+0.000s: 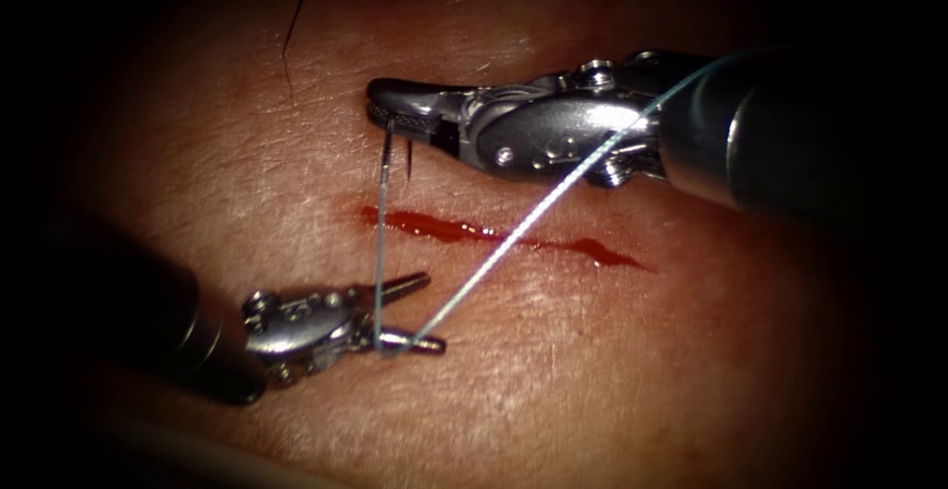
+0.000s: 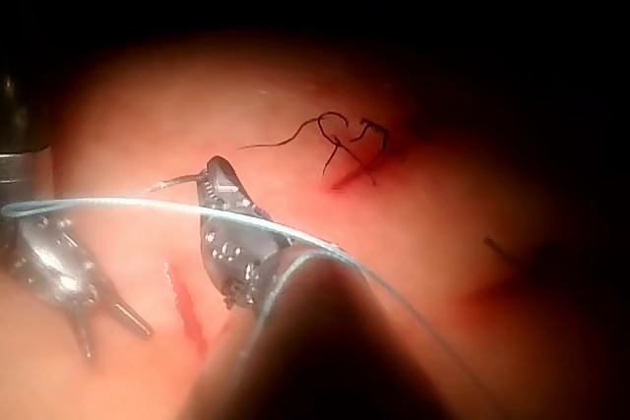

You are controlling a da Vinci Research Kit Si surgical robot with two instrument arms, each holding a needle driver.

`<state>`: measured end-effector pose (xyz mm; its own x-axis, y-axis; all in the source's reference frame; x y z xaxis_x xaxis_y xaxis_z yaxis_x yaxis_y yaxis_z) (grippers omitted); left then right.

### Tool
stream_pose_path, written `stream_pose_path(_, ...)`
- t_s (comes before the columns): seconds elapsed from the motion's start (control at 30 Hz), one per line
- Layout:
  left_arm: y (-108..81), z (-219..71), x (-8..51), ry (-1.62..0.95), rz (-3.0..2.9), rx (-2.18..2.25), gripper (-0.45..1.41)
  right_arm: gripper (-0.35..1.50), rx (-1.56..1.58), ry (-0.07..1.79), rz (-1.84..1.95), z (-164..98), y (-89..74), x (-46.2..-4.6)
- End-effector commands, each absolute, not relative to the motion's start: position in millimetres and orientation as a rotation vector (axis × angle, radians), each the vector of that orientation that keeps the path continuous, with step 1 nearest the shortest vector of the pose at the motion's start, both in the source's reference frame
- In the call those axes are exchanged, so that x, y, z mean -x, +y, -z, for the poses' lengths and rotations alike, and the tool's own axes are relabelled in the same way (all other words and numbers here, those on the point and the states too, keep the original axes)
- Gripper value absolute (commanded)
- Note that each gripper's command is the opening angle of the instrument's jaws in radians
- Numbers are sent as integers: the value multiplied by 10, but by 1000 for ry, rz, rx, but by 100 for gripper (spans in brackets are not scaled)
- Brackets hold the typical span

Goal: Wound Closure

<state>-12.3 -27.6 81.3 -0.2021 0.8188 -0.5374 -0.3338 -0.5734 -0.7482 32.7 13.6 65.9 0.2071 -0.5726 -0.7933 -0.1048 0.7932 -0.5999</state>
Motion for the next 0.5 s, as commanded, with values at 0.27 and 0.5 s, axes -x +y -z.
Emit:
stream_pose_path(0.27, -287, -817, 122, -626, -1868, 1254, 64, -35, 629, 1353, 394, -668, 133, -339)
stream_pose_path(0.5, -287, -817, 121, -627, -1868, 1254, 61, -35, 630, 1352, 394, -670, 134, -339)
